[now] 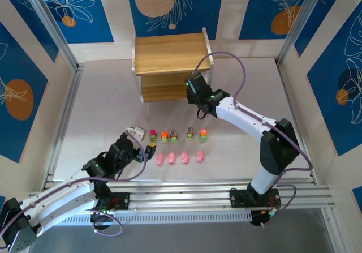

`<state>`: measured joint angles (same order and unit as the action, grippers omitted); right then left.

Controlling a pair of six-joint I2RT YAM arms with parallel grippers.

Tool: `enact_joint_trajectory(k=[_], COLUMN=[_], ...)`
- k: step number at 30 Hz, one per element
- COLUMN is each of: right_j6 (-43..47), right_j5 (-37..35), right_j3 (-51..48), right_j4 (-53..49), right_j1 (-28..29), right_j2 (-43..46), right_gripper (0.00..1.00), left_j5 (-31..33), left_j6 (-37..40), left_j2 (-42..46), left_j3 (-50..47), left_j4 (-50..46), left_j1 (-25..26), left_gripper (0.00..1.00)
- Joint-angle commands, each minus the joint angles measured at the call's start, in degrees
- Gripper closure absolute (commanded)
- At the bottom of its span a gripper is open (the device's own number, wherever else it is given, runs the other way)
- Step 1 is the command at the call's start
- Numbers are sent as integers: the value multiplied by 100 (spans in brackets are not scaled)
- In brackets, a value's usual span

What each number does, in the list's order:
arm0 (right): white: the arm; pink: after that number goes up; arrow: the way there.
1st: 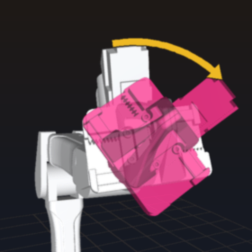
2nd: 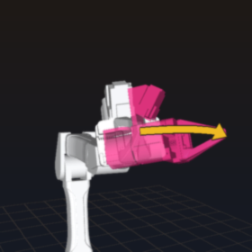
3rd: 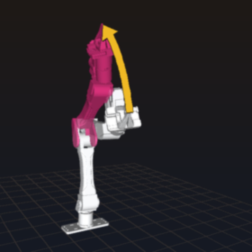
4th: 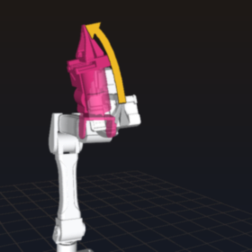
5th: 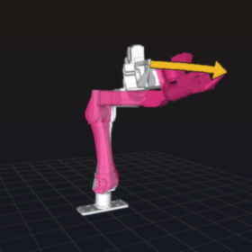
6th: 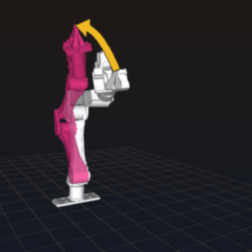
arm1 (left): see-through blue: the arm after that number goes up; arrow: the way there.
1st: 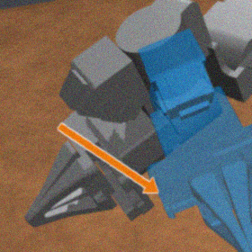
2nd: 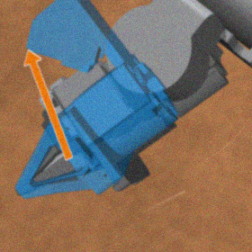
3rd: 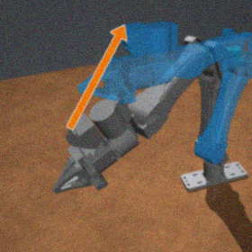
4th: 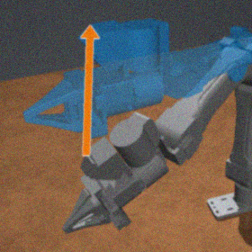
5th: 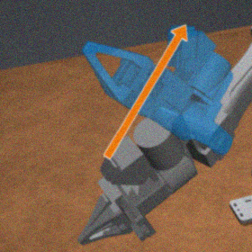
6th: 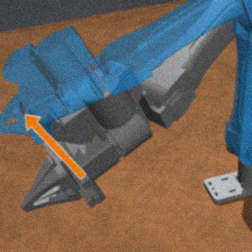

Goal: Place and organize the plastic toys onto the shelf

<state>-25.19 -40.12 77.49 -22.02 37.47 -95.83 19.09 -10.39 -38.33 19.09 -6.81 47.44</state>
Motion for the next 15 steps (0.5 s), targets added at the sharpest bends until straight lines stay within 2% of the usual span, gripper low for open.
enact_joint_trajectory(k=[1,15], right_j6=[-69,-168], right_j5=[-171,-273], right_j3=[231,189], right_j4=[128,100], right_j1=[-37,-38], right_j2=[-132,-172], right_gripper=[70,59], left_j5=[40,19], left_j6=[37,37], left_j2=[30,32], left_j3=[15,16], left_j4=[73,75], left_j1=[51,46], left_gripper=[10,10])
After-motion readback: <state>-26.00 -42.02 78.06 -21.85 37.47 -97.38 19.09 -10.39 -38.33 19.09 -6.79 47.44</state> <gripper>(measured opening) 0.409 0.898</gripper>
